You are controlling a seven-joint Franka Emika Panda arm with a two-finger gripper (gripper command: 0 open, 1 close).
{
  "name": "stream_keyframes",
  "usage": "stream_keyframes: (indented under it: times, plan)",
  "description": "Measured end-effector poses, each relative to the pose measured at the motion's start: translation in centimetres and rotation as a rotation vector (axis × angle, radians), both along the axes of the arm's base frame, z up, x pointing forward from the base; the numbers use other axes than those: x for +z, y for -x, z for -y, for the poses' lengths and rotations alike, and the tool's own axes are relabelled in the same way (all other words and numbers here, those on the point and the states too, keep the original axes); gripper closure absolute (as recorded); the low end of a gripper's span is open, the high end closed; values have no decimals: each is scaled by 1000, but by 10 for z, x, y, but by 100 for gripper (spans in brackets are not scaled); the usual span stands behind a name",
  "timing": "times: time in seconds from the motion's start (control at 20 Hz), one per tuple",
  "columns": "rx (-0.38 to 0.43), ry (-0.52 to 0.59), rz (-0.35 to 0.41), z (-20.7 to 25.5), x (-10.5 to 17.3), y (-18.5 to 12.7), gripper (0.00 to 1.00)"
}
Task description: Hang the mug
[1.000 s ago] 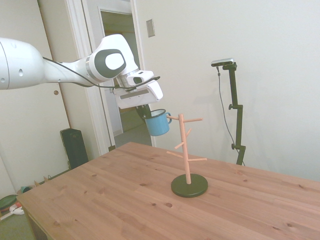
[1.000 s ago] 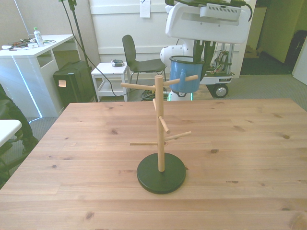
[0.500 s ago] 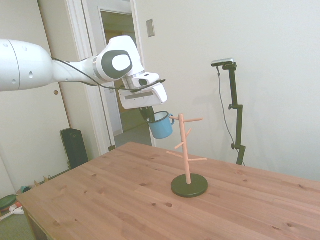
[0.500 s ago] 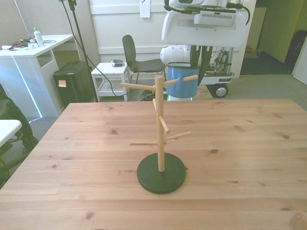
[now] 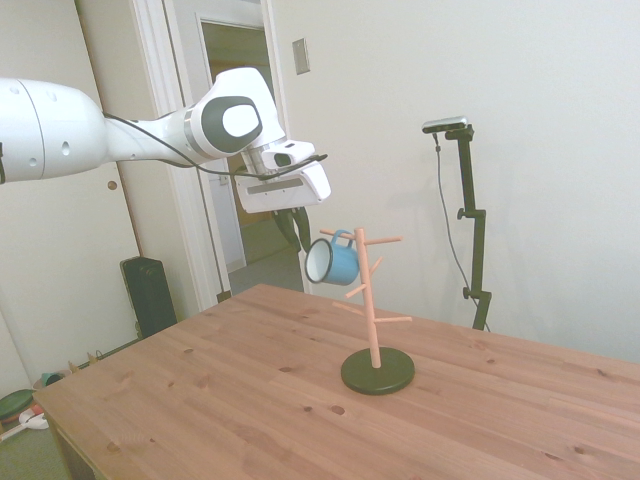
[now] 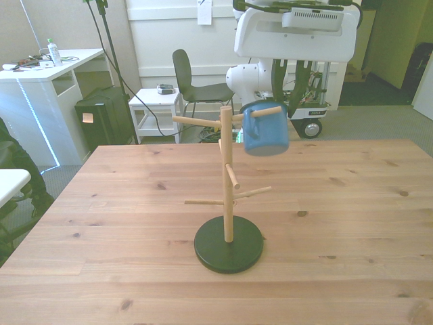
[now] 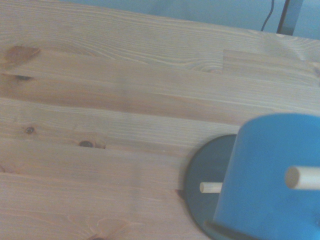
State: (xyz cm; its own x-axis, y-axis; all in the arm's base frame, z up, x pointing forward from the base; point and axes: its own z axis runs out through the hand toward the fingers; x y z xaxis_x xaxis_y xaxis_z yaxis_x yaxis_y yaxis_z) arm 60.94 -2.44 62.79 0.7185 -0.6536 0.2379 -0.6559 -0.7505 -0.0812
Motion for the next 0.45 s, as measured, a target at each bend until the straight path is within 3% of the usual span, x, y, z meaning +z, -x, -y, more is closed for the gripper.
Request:
stream_keyframes:
  times: [0.45]
  plan:
    - [-5,-36,12,-3,-6,15,0]
